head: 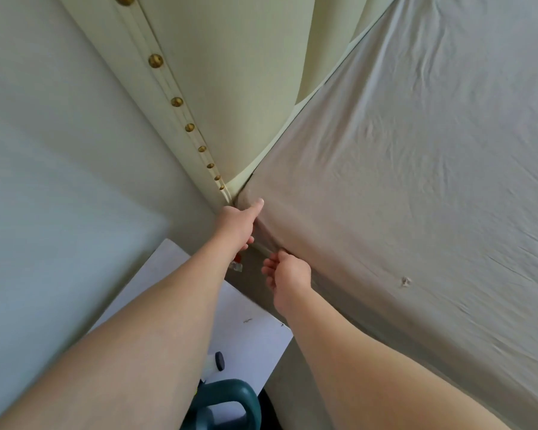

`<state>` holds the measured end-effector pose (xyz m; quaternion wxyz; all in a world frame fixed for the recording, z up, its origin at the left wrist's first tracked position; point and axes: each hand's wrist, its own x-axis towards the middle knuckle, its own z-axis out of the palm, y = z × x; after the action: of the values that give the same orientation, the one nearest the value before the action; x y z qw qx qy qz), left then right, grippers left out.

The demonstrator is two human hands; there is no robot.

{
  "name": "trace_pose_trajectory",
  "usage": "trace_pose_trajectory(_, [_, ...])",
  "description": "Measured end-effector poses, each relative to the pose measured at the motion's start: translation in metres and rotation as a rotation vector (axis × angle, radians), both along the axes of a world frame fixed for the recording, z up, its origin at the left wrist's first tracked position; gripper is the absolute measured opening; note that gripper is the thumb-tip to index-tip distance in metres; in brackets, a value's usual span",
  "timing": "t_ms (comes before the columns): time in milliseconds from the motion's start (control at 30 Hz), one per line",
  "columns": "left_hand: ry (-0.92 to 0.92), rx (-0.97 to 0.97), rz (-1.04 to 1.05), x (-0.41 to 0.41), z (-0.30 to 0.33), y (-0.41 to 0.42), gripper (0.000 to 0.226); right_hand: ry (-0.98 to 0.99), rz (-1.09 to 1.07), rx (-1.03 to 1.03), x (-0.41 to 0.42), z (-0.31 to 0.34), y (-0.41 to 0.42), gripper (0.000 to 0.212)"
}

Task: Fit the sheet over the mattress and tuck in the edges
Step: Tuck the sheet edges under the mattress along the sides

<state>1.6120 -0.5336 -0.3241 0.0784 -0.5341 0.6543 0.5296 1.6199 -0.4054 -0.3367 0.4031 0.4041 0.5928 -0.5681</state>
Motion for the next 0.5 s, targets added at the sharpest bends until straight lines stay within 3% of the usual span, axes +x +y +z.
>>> trace_pose_trajectory(133, [-0.044, -0.183, -0.267, -0.007, -0.005, -0.005, 0.045, 0.070, -0.015, -0.179, -0.001, 0.009, -0.026, 0.029])
trace_pose_trajectory(333, [-0.049, -0.289, -0.449, -0.004, 0.006, -0.015, 0.036, 0.065, -0.208, -0.082, -0.006, 0.008, -0.049, 0.036])
trace_pose_trajectory(500, [-0.136, -0.537, -0.474, 0.007, 0.008, -0.026, 0.035, 0.050, -0.082, -0.047, 0.001, 0.006, -0.068, 0.027])
